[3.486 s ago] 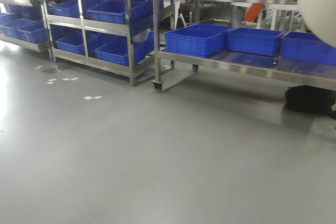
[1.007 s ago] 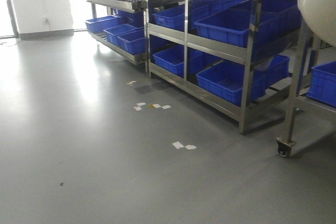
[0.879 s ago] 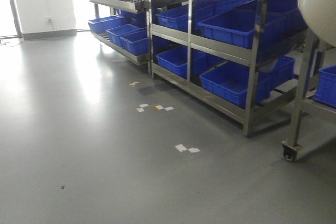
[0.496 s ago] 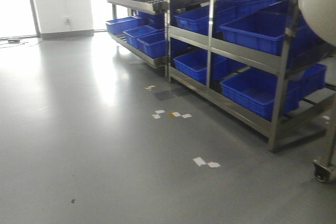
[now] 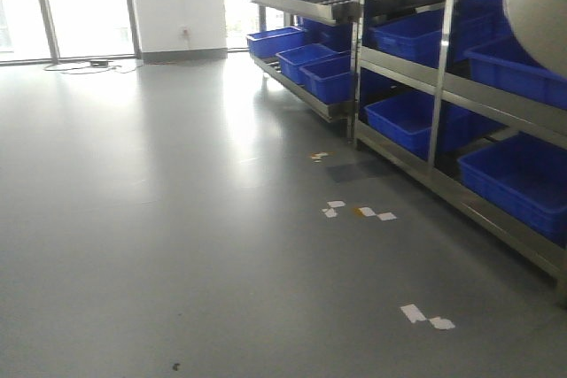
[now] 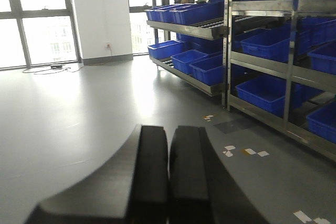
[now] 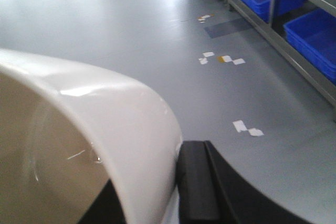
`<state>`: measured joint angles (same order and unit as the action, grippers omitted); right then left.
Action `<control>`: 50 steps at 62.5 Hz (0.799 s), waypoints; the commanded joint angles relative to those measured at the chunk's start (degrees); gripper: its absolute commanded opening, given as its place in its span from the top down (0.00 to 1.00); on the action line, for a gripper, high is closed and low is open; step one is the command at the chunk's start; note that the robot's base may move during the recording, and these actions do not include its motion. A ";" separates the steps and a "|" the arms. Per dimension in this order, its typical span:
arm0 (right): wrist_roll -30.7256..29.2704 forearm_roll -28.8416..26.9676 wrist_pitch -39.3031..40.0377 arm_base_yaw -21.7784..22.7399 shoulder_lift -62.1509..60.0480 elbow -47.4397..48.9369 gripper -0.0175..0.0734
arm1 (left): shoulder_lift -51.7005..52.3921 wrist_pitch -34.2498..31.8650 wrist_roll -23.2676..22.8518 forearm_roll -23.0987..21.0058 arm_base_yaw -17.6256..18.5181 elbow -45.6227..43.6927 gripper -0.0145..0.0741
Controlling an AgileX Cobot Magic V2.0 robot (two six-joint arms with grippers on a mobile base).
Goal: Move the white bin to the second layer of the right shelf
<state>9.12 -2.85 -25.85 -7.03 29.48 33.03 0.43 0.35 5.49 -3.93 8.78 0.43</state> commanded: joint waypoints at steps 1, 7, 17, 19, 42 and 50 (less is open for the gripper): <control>0.05 -0.12 6.01 0.44 0.05 1.75 0.75 | 0.76 -4.96 -0.43 -0.29 0.19 1.90 0.74; 0.05 -0.12 6.01 0.44 0.05 1.75 0.75 | 0.76 -4.96 -0.43 -0.29 0.19 1.90 0.74; 0.05 -0.12 6.01 0.44 0.05 1.75 0.75 | 0.76 -4.96 -0.43 -0.29 0.19 1.90 0.74; 0.05 -0.12 6.01 0.44 0.05 1.75 0.75 | 0.76 -4.96 -0.43 -0.29 0.19 1.90 0.74; 0.05 -0.12 6.01 0.44 0.05 1.75 0.75 | 0.76 -4.96 -0.43 -0.29 0.19 1.90 0.74; 0.05 -0.12 6.01 0.44 0.05 1.75 0.75 | 0.76 -4.96 -0.43 -0.29 0.19 1.90 0.74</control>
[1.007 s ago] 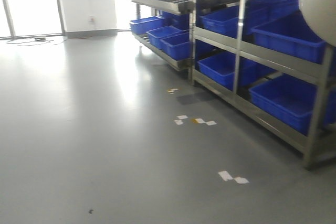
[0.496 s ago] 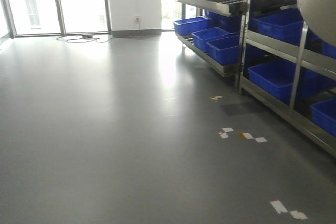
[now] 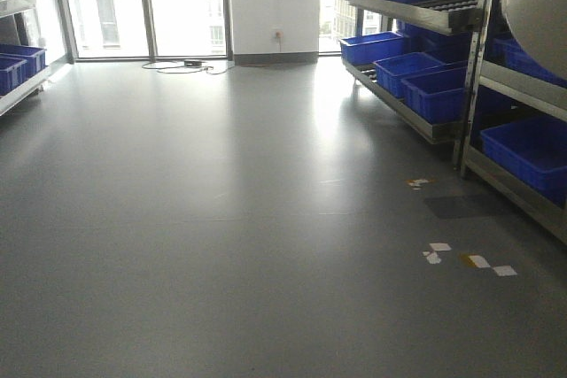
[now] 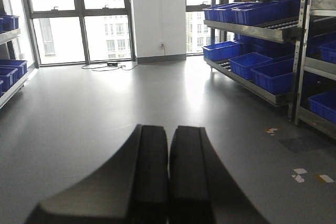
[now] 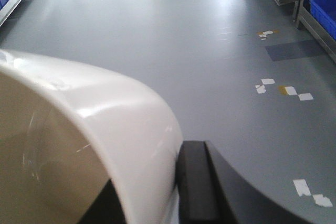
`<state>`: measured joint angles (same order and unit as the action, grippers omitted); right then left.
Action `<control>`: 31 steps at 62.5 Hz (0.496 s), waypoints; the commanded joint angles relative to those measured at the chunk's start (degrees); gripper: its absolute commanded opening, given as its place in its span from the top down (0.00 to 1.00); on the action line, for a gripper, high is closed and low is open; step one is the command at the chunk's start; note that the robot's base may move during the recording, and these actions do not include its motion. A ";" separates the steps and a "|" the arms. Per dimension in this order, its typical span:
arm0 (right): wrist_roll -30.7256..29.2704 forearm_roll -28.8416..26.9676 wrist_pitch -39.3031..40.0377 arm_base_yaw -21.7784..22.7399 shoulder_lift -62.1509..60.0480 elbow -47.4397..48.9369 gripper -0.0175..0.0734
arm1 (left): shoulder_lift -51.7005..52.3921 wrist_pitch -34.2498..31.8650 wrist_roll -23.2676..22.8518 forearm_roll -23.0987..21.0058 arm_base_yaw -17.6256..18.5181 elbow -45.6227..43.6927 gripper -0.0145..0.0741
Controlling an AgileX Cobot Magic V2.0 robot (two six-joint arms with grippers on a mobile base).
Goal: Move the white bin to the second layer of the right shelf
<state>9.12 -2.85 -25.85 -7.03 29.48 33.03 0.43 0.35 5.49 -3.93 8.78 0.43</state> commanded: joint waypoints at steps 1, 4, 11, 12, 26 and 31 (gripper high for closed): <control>0.05 -0.12 6.01 0.44 0.05 1.75 0.75 | 0.76 -4.96 -0.43 -0.29 0.19 1.90 0.74; 0.05 -0.12 6.01 0.44 0.05 1.75 0.75 | 0.76 -4.96 -0.43 -0.29 0.19 1.90 0.74; 0.05 -0.12 6.01 0.44 0.05 1.75 0.75 | 0.76 -4.96 -0.43 -0.29 0.19 1.90 0.74; 0.05 -0.12 6.01 0.44 0.05 1.75 0.75 | 0.76 -4.96 -0.43 -0.29 0.19 1.90 0.74; 0.05 -0.12 6.01 0.44 0.05 1.75 0.75 | 0.76 -4.96 -0.43 -0.29 0.19 1.90 0.74; 0.05 -0.12 6.01 0.44 0.05 1.75 0.75 | 0.76 -4.96 -0.43 -0.29 0.19 1.90 0.74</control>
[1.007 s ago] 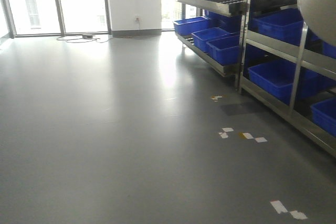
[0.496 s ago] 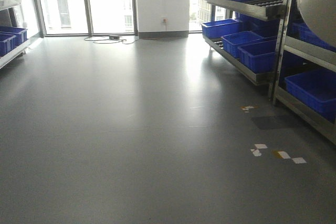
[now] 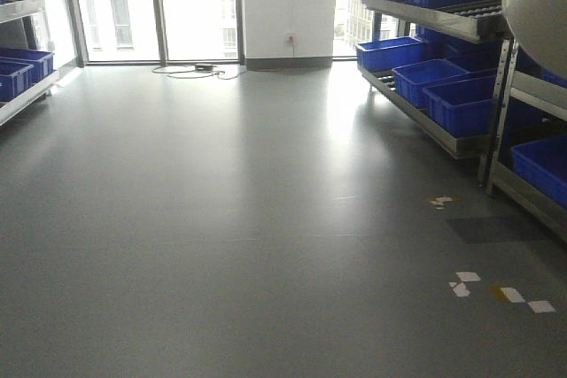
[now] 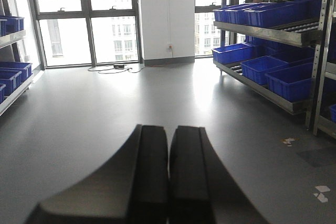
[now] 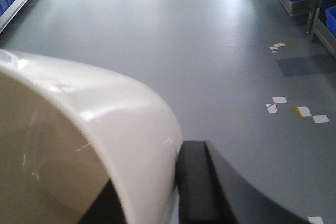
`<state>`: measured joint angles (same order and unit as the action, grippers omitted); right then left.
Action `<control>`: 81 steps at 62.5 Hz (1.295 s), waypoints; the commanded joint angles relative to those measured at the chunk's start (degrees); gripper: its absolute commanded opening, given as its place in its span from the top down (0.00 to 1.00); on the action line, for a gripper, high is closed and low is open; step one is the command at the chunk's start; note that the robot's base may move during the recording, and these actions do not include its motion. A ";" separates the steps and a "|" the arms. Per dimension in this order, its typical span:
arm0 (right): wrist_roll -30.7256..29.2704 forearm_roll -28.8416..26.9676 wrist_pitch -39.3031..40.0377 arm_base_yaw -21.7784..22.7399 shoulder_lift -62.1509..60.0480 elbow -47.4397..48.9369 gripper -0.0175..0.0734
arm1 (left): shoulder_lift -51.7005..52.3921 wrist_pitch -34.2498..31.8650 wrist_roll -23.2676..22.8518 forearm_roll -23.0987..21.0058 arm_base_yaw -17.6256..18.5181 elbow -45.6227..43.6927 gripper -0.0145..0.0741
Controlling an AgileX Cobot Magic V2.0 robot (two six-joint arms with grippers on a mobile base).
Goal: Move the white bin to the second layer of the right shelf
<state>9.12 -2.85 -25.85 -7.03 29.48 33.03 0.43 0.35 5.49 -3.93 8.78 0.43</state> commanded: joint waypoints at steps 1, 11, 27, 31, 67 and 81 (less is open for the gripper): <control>0.05 -0.12 6.01 0.44 0.05 1.75 0.75 | 0.76 -4.96 -0.43 -0.29 0.19 1.90 0.74; 0.05 -0.12 6.01 0.44 0.05 1.75 0.75 | 0.76 -4.96 -0.43 -0.29 0.19 1.90 0.74; 0.05 -0.12 6.01 0.44 0.05 1.75 0.75 | 0.76 -4.96 -0.43 -0.29 0.19 1.90 0.74; 0.05 -0.12 6.01 0.44 0.05 1.75 0.75 | 0.76 -4.96 -0.43 -0.29 0.19 1.90 0.74; 0.05 -0.12 6.01 0.44 0.05 1.75 0.75 | 0.76 -4.96 -0.43 -0.29 0.19 1.90 0.74; 0.05 -0.12 6.01 0.44 0.05 1.75 0.75 | 0.76 -4.96 -0.43 -0.29 0.19 1.90 0.74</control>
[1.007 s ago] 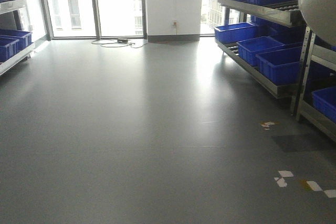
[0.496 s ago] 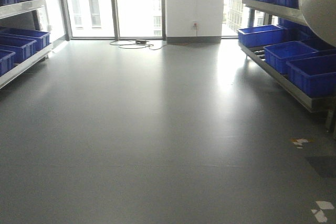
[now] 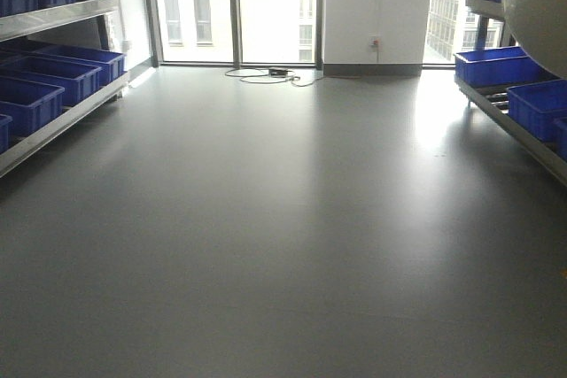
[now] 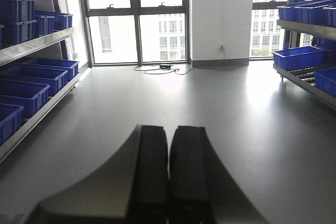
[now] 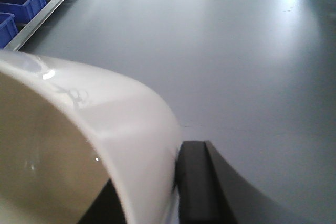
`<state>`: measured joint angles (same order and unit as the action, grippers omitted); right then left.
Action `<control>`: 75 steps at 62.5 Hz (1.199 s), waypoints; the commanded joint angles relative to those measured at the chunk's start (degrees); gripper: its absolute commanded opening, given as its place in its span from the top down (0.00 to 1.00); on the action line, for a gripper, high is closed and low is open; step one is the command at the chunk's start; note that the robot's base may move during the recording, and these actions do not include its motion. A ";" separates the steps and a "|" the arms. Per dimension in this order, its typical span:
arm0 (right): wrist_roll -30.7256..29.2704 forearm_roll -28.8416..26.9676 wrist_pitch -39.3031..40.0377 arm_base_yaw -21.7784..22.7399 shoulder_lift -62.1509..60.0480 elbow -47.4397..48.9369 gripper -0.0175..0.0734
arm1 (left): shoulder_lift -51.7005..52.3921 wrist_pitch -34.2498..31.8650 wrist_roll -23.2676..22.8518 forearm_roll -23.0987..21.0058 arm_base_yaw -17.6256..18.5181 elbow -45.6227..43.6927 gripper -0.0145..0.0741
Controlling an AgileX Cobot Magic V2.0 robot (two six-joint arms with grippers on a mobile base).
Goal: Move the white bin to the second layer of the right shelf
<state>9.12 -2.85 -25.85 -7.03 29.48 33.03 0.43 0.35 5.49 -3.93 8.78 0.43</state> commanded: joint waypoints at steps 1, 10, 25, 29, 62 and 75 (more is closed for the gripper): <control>0.05 -0.12 6.01 0.44 0.05 1.75 0.75 | 0.76 -4.96 -0.43 -0.29 0.19 1.90 0.74; 0.05 -0.12 6.01 0.44 0.05 1.75 0.75 | 0.76 -4.96 -0.43 -0.29 0.19 1.90 0.74; 0.05 -0.12 6.01 0.44 0.05 1.75 0.75 | 0.76 -4.96 -0.43 -0.29 0.19 1.90 0.74; 0.05 -0.12 6.01 0.44 0.05 1.75 0.75 | 0.76 -4.96 -0.43 -0.29 0.19 1.90 0.74; 0.05 -0.12 6.01 0.44 0.05 1.75 0.75 | 0.76 -4.96 -0.43 -0.29 0.19 1.90 0.74; 0.05 -0.12 6.01 0.44 0.05 1.75 0.75 | 0.76 -4.96 -0.43 -0.29 0.19 1.90 0.74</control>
<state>9.12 -2.85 -25.85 -7.03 29.48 33.03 0.43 0.35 5.49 -3.93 8.78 0.43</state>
